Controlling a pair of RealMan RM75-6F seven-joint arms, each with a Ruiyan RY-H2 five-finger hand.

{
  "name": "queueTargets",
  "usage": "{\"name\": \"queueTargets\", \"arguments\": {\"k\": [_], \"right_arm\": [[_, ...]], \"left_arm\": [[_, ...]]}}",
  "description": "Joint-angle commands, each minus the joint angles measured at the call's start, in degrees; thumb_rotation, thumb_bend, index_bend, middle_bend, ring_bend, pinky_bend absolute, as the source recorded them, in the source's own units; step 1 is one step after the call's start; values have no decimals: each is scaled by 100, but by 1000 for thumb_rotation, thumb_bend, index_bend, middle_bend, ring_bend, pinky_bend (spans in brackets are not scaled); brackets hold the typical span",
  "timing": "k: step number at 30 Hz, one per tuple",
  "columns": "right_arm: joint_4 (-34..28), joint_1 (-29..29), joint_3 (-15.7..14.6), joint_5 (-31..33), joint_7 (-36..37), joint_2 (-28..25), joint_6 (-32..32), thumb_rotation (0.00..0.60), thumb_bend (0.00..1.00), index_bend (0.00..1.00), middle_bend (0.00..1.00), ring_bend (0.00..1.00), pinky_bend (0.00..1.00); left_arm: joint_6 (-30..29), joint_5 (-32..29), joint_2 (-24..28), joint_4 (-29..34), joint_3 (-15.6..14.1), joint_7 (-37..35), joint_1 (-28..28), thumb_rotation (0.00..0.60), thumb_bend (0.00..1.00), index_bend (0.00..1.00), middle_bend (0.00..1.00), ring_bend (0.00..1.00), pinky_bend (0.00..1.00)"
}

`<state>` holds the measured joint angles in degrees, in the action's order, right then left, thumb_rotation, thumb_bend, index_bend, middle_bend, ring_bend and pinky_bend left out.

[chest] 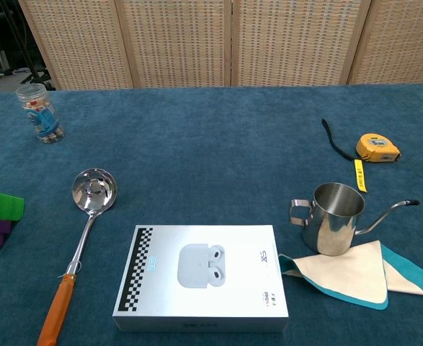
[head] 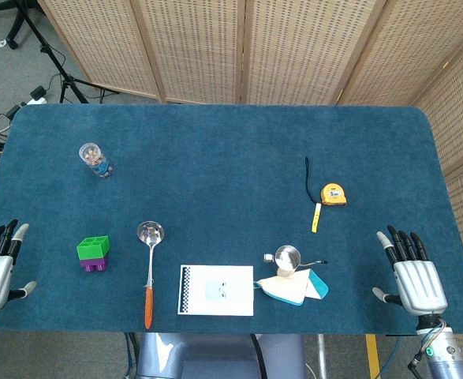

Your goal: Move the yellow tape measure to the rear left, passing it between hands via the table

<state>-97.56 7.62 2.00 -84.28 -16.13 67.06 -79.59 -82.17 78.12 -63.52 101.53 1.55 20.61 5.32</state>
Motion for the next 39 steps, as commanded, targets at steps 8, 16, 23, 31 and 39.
{"name": "queueTargets", "arguments": {"k": [8, 16, 23, 31, 39], "right_arm": [[91, 70, 71, -168, 229, 68, -69, 600, 37, 0, 0, 0, 0], [-44, 769, 659, 97, -105, 59, 521, 600, 86, 4, 0, 0, 0], [162, 1576, 1186, 876, -562, 258, 1477, 600, 89, 34, 0, 0, 0], [1032, 2496, 1424, 2151, -987, 719, 2838, 600, 89, 62, 0, 0, 0], [2192, 3334, 1452, 3427, -1277, 1099, 4018, 600, 91, 76, 0, 0, 0]], "left_arm": [[-12, 14, 7, 31, -26, 29, -15, 600, 0, 0, 0, 0, 0], [73, -70, -27, 2, -6, 46, 24, 600, 0, 0, 0, 0, 0], [179, -193, -27, -48, 23, -10, 60, 600, 0, 0, 0, 0, 0], [260, -253, -31, -64, 8, 11, 86, 600, 0, 0, 0, 0, 0], [284, -381, -36, -91, 50, 54, 107, 600, 0, 0, 0, 0, 0]]}}
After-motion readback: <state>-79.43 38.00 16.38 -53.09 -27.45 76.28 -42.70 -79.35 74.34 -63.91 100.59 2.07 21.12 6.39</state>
